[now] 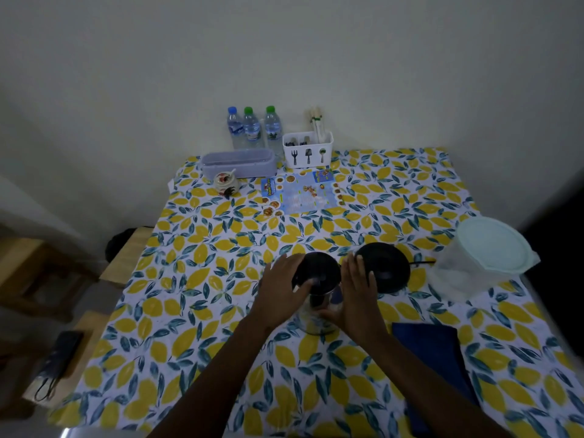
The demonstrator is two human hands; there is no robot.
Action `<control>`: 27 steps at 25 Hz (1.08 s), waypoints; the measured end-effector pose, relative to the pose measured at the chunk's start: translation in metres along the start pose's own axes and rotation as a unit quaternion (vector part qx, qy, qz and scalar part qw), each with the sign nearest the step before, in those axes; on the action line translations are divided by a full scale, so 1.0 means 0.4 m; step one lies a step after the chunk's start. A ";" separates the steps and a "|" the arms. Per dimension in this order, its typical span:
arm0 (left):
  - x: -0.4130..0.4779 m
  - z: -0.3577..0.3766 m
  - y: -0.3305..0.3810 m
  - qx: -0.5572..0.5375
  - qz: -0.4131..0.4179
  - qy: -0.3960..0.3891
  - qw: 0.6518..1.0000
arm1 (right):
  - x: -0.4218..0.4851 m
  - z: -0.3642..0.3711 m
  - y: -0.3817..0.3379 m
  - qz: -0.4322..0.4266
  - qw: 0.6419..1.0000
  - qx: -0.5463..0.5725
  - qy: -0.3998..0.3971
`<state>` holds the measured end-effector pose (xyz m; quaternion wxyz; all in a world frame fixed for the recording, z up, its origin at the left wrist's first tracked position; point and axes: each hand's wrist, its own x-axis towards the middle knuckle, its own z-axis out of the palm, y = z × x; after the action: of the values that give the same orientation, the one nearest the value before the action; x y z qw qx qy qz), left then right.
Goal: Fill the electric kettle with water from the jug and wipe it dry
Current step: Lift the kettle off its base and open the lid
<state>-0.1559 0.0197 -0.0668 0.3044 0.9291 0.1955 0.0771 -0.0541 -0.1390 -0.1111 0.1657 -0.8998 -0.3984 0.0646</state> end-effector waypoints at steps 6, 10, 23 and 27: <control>0.026 0.044 0.048 0.109 -0.050 0.057 0.991 | -0.002 -0.009 0.014 0.008 0.998 -0.045 -0.047; 0.018 0.024 0.071 -0.021 -0.017 0.137 0.990 | -0.003 0.000 0.025 -0.008 0.999 -0.010 -0.045; -0.094 -0.057 0.013 -0.433 -0.220 0.175 0.857 | -0.012 0.006 0.014 -0.001 1.000 -0.020 -0.024; -0.097 -0.089 0.026 -0.179 -0.126 0.267 0.939 | -0.035 -0.004 0.008 0.015 0.999 -0.005 0.031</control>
<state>-0.1972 0.0152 -0.0332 0.4096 0.7725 0.3676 0.3168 -0.0608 -0.1516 -0.1111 0.1722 -0.9081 -0.3800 0.0373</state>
